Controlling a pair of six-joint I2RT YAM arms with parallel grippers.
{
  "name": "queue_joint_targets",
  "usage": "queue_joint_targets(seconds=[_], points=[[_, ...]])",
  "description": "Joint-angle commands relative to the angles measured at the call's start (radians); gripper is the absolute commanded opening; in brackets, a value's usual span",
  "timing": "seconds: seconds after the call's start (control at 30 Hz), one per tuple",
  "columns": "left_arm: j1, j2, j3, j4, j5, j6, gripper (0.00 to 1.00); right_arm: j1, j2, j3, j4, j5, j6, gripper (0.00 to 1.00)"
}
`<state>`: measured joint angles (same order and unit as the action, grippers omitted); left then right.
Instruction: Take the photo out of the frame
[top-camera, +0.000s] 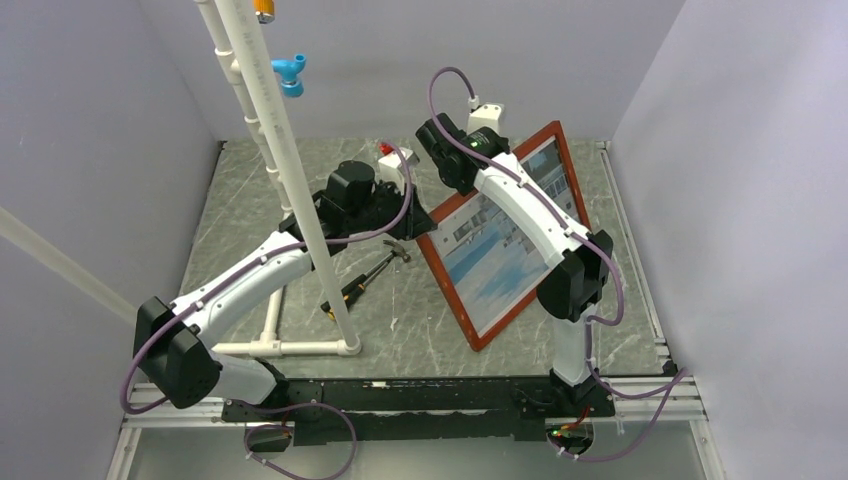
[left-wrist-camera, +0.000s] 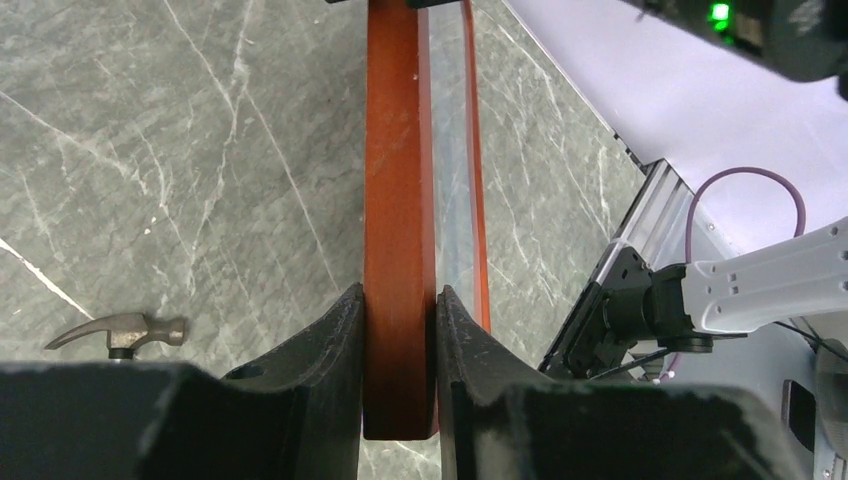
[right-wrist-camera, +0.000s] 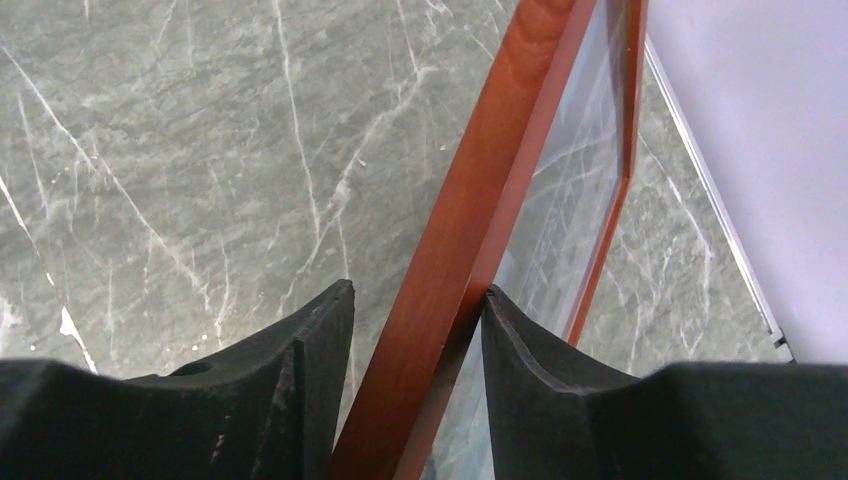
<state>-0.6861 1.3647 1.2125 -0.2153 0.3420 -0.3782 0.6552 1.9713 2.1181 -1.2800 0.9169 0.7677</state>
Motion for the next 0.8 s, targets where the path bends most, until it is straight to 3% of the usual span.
queue_joint_targets(seconds=[0.0, 0.13, 0.17, 0.27, 0.37, 0.53, 0.63, 0.77], points=[[-0.021, -0.052, 0.042, -0.006, -0.025, 0.087, 0.00, 0.000, 0.003, 0.014, -0.030, 0.041, -0.022, 0.39], [-0.021, -0.058, 0.046, -0.023, -0.050, 0.062, 0.00, 0.000, -0.003, 0.032, -0.024, 0.040, -0.026, 0.21], [-0.021, -0.061, 0.045, -0.030, -0.059, 0.051, 0.07, -0.001, -0.006, 0.034, -0.017, 0.043, -0.031, 0.16], [-0.015, -0.080, 0.034, -0.046, -0.111, 0.025, 0.44, -0.002, -0.017, 0.033, 0.011, 0.054, -0.039, 0.00], [0.016, -0.103, 0.018, -0.059, -0.130, 0.005, 0.61, -0.004, -0.034, 0.016, 0.071, 0.058, -0.054, 0.00], [0.117, -0.144, -0.022, -0.097, -0.122, -0.032, 0.80, -0.008, -0.084, -0.044, 0.243, 0.014, -0.150, 0.00], [0.192, -0.190, -0.063, -0.103, -0.102, -0.048, 0.88, -0.021, -0.118, -0.072, 0.366, -0.041, -0.201, 0.00], [0.257, -0.242, -0.093, -0.139, -0.096, -0.048, 0.91, -0.051, -0.130, -0.034, 0.475, -0.115, -0.231, 0.00]])
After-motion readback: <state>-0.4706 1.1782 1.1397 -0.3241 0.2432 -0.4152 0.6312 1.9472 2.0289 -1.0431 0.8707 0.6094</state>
